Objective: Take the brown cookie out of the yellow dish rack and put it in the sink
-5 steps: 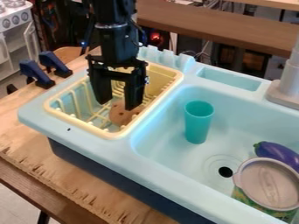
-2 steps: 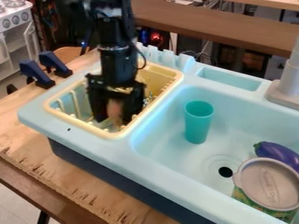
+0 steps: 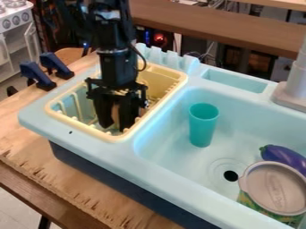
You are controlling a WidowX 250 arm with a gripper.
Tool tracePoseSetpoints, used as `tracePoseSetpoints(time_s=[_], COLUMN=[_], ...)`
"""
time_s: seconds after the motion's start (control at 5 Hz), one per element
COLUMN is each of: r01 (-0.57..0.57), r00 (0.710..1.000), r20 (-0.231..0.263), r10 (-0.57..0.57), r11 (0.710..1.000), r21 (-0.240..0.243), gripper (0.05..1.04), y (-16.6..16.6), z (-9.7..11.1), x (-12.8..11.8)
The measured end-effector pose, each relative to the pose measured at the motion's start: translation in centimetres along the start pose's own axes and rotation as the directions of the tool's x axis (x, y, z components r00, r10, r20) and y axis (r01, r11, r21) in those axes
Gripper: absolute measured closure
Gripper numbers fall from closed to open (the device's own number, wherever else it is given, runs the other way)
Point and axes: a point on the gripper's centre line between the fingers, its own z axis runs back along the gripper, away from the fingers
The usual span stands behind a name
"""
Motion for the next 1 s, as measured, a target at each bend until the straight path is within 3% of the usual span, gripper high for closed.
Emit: tracePoseSetpoints(time_s=[0.4,0.6,0.8,1.0], r01=[0.037,0.045,0.037,0.128], r00=[0.995,0.978,0.966,0.945], r20=[0.087,0.197,0.244,0.276], r10=[-0.038,-0.065,-0.085,-0.175], r11=[0.999,0.994,0.98,0.975], r21=[0.012,0.103,0.195,0.181], gripper=[0.643,0.643,0.643,0.643], y=[-1.3,-3.4,-5.2,-7.6], z=[3.4,7.6,10.1,10.8], x=[-0.8,-2.1,-4.2,-5.3])
